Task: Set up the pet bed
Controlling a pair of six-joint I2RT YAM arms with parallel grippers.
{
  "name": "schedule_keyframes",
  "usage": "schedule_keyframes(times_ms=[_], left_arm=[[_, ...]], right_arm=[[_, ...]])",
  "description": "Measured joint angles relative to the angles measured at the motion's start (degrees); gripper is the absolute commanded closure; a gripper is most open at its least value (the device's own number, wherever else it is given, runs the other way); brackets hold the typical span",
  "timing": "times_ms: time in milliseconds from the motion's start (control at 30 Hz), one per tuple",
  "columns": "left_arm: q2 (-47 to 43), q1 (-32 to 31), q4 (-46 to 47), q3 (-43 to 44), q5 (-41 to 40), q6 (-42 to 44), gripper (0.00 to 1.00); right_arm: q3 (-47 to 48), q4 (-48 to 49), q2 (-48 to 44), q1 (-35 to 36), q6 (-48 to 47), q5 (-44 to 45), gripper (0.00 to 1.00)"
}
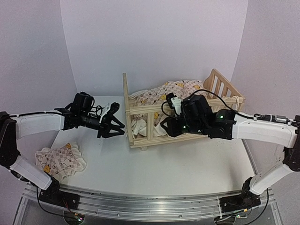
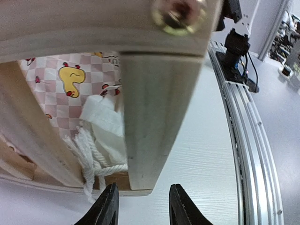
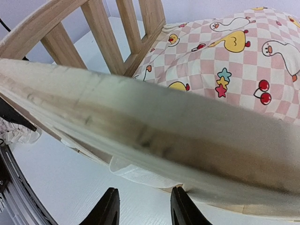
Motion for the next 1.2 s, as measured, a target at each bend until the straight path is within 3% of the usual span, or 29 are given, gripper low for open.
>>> schedule_keyframes(times_ms=[133, 267, 400, 500, 700, 967, 1200], left_arm=[[-2.33, 2.20, 1.38, -1.38, -1.73, -8.19, 0.62], [-5.57, 4.37, 6.53, -8.41, -3.33, -20.35, 0.57], [-3.47, 4.03, 14.19, -13.33, -4.90, -30.71, 0.49], [0.61, 3.63, 19.59, -14.57, -6.54, -33.50, 0.45], [9.88, 3.53, 25.35, -11.65, -7.49, -30.04, 0.45], [16.77, 3.53, 27.27, -7.32, -2.41, -18.44, 0.47], [18.28, 3.53, 28.29, -5.21, 5.59, -15.94, 0.59]], right_arm=[[-5.50, 2.22, -5.43, 0.79, -1.22, -0.66, 0.64], [-11.79, 9.09, -8.24, 9.32, -5.76, -2.01, 0.64], [-14.07, 17.90, -4.17, 12.64, -10.34, -4.35, 0.65], [-12.23, 22.49, 2.83, 12.26, -14.36, -4.89, 0.66], [-9.68, 27.75, 11.43, 11.04, -20.89, -5.82, 0.63], [-5.59, 31.38, 15.90, 6.21, -23.39, -8.78, 0.48], [-3.57, 34.17, 20.70, 5.69, -23.69, -9.90, 0.37]])
